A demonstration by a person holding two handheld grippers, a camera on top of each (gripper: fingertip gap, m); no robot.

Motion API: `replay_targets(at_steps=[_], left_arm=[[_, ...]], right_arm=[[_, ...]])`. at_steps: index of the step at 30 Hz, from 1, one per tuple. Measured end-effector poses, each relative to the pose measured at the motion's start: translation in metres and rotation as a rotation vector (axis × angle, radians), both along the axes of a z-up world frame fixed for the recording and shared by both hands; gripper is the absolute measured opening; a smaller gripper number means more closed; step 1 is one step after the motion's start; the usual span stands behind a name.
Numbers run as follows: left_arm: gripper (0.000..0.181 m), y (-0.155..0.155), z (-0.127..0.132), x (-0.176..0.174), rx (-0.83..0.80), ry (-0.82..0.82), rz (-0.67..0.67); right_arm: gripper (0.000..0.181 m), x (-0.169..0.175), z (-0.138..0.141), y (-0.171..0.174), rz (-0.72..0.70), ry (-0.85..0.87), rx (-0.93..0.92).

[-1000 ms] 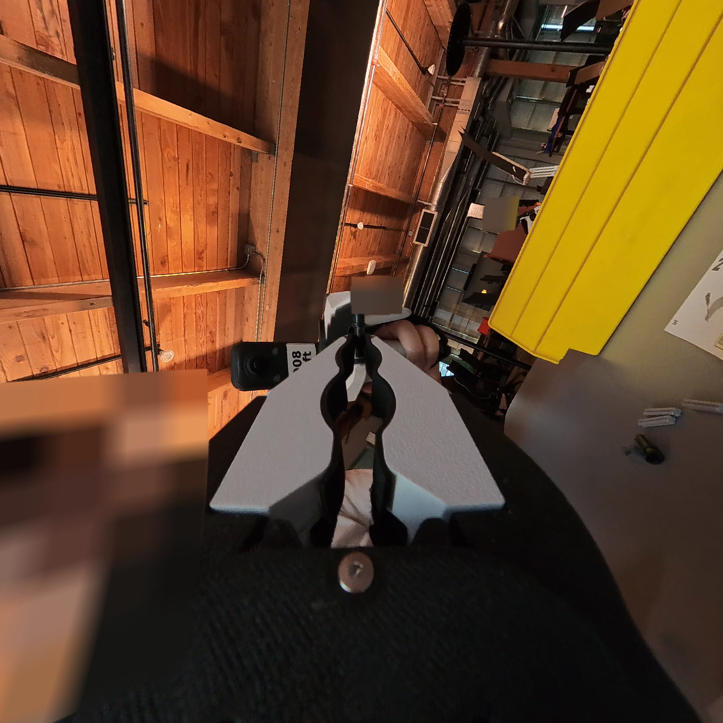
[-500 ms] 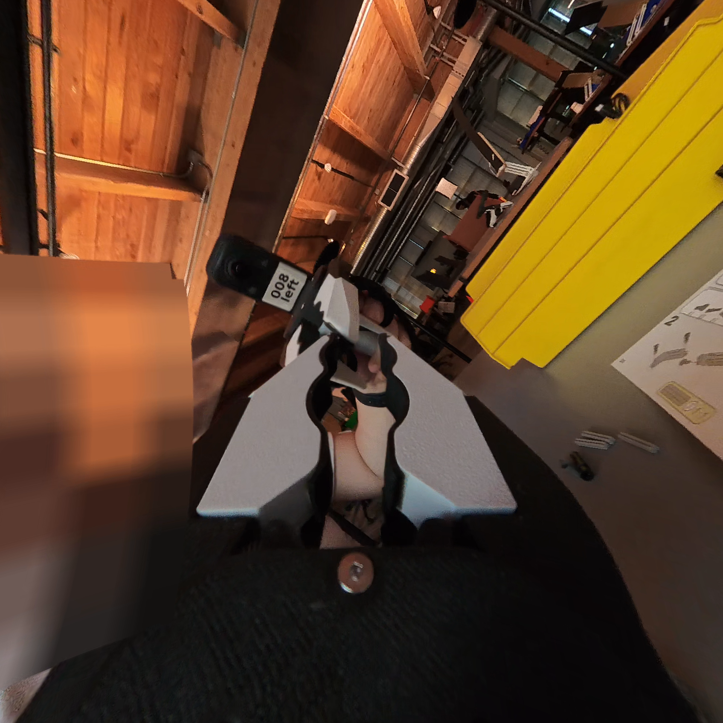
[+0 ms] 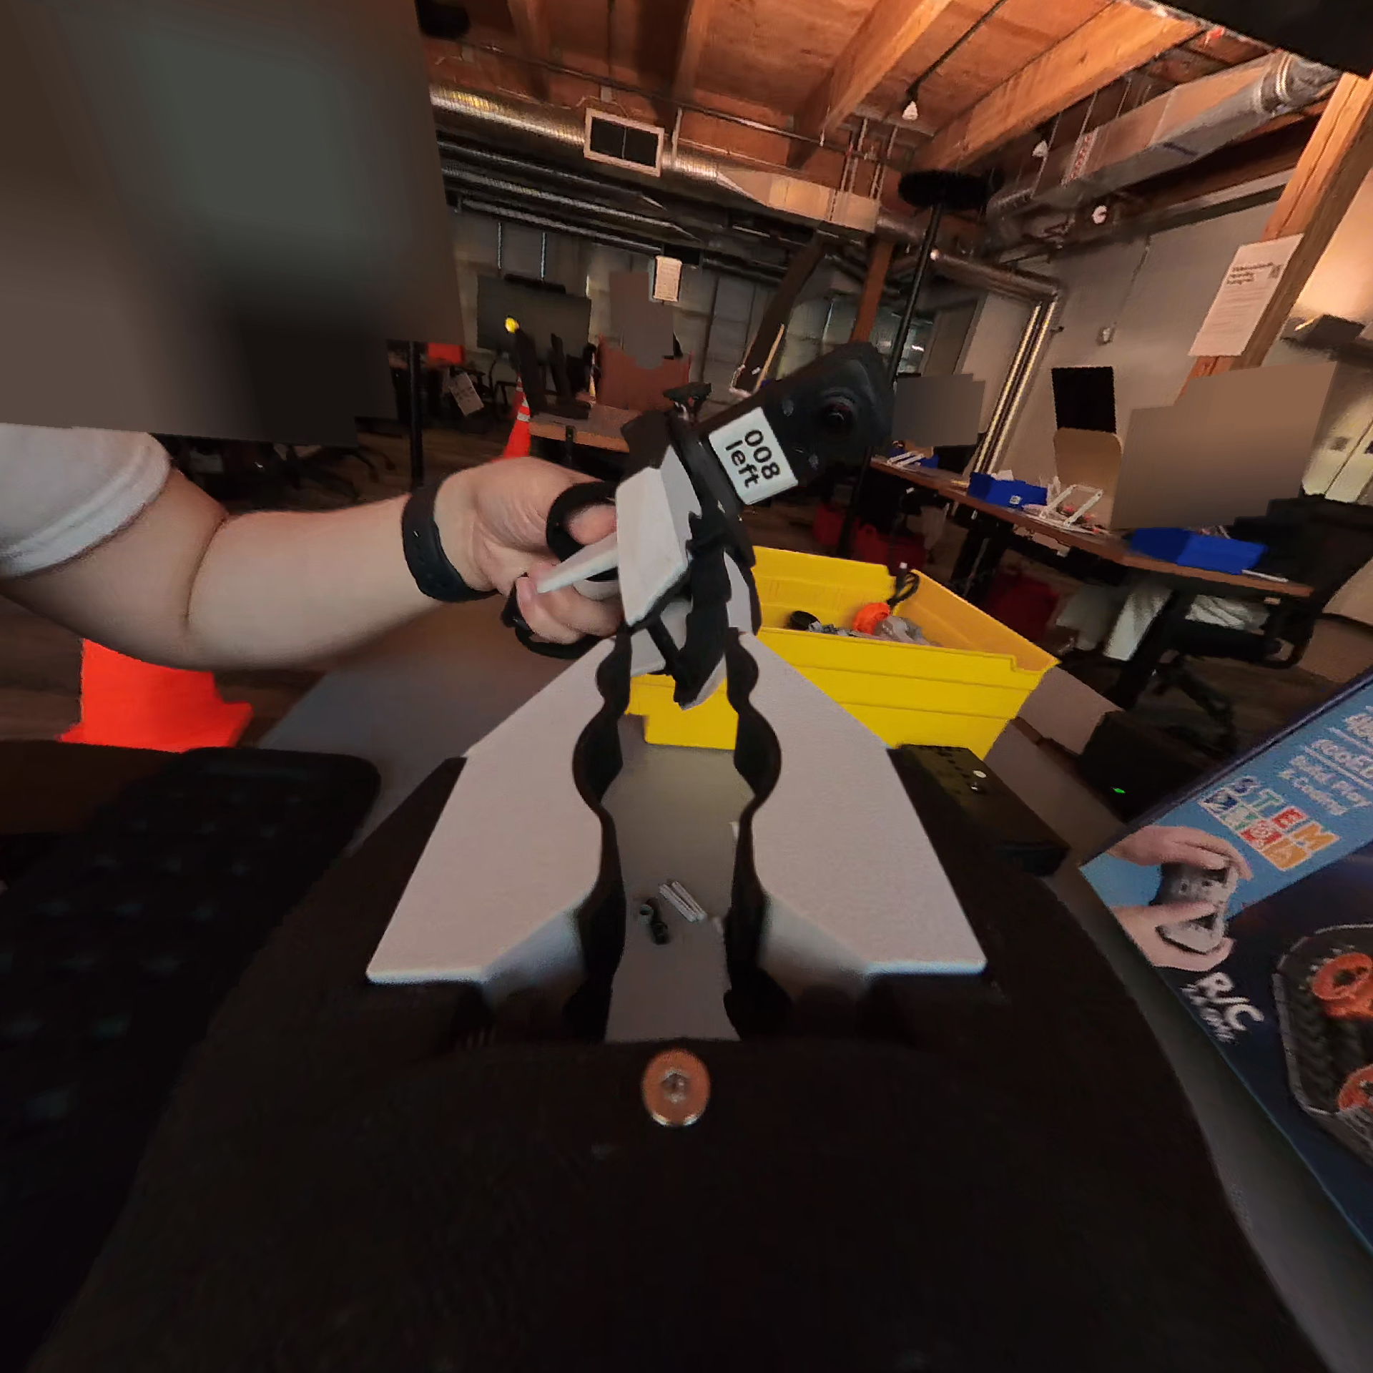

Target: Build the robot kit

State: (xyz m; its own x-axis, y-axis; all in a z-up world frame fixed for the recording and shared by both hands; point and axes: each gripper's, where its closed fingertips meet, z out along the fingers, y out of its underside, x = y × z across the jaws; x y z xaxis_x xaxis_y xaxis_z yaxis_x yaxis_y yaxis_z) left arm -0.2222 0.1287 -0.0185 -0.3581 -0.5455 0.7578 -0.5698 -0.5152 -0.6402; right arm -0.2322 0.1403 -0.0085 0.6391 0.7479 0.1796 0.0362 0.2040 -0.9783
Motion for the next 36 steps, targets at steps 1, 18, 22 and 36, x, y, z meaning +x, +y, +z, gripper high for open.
replay_targets(at_steps=[1, 18, 22, 36], left_arm=[[0.023, 0.000, 0.001, 0.000, -0.015, -0.004, 0.000], [0.024, 0.023, -0.002, 0.010, 0.608, -0.027, 0.268], [0.015, 0.027, -0.008, 0.022, 0.792, -0.015, 0.326], [0.003, 0.035, -0.013, 0.027, 0.970, -0.027, 0.376]], right_arm=[[0.022, 0.001, -0.001, 0.001, -0.032, -0.052, 0.030], [0.005, 0.029, -0.010, 0.024, -0.411, -0.401, 0.162], [0.004, 0.028, -0.014, 0.025, -0.421, -0.449, 0.166], [0.016, 0.028, -0.021, 0.029, -0.306, -0.246, -0.030]])
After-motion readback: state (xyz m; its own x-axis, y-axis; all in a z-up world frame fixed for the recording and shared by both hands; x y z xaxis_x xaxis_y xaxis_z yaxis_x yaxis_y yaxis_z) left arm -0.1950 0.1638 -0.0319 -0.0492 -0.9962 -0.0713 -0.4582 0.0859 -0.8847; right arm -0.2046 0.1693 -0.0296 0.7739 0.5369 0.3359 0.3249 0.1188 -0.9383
